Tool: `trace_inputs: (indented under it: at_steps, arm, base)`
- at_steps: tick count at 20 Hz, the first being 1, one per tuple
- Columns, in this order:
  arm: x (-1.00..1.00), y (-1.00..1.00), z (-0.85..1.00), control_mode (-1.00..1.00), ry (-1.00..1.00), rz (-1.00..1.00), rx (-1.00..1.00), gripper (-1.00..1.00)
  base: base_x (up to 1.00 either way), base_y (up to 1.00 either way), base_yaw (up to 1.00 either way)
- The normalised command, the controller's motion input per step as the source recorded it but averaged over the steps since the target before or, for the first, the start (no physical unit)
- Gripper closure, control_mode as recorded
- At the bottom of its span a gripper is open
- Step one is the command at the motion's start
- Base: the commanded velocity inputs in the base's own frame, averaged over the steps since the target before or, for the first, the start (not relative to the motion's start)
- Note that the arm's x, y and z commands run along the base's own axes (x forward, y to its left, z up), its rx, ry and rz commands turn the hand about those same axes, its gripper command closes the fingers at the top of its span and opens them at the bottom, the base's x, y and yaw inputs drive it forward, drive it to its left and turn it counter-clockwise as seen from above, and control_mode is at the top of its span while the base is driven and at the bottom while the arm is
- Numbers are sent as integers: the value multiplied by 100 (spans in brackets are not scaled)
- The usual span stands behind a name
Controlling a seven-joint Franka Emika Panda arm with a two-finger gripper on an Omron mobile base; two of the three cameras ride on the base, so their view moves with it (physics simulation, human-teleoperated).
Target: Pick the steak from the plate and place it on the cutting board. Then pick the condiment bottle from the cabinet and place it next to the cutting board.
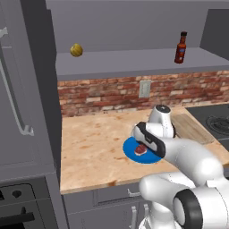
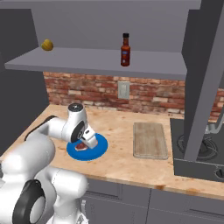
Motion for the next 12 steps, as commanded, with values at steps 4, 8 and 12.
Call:
trace_inputs:
  at_steps: [4, 8, 12]
  arm:
    - [19, 0, 0, -100, 1, 0, 0, -100]
    - [12, 0, -1, -100, 2, 0, 0, -100]
    - [5, 0, -10, -100, 1, 0, 0, -100]
  base:
    - [0, 0, 0]
    - [0, 0, 0]
    - [0, 0, 0]
